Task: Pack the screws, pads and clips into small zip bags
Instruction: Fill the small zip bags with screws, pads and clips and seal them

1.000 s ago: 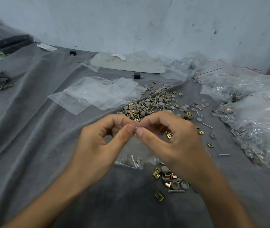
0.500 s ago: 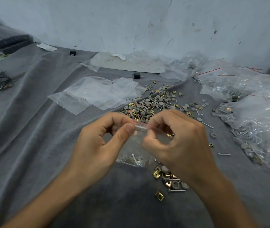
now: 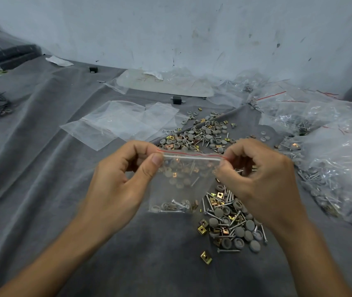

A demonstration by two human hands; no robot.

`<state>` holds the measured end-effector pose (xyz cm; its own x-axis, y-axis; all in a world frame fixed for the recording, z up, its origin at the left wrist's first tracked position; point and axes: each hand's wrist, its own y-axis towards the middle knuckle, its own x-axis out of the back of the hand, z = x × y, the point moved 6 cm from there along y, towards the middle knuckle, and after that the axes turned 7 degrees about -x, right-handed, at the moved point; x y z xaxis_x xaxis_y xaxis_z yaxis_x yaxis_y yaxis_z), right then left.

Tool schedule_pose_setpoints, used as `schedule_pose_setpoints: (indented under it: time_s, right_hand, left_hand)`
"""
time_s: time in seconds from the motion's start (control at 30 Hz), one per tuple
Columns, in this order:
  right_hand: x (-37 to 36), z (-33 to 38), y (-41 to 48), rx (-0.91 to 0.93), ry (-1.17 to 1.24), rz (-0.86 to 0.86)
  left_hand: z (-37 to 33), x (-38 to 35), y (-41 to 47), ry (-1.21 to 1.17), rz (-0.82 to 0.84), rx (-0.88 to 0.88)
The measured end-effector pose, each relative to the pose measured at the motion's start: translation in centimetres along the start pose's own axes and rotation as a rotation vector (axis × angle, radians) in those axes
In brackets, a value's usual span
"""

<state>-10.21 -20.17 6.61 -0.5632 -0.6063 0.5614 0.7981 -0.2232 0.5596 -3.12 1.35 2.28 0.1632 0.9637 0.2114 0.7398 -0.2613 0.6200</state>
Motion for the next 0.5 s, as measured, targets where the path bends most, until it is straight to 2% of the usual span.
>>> schedule_pose_setpoints:
  time_s: [0.1,0.23,0.4,0.5]
  right_hand:
    - [-0.5,-0.9,-0.1,-0.076,0.104,0.083]
    - [-2.4,-1.7,-1.0,-0.204,0.198,0.419]
    - [-3.1,-1.5,-1.0,-0.214,0.356,0.387]
    - [-2.0,-1.7,-0.4,-0.287,0.579,0.305]
  left_hand:
    - [0.3,-0.4,0.0,-0.030,0.020,0.019]
    - [1.7,0.2,-0.1,0.012,-0.032,0.023]
    - [3.6,0.5,0.0,-0.001,-0.096,0.025]
    - [4.6,1.0,0.4,-0.049,-0.164,0.068]
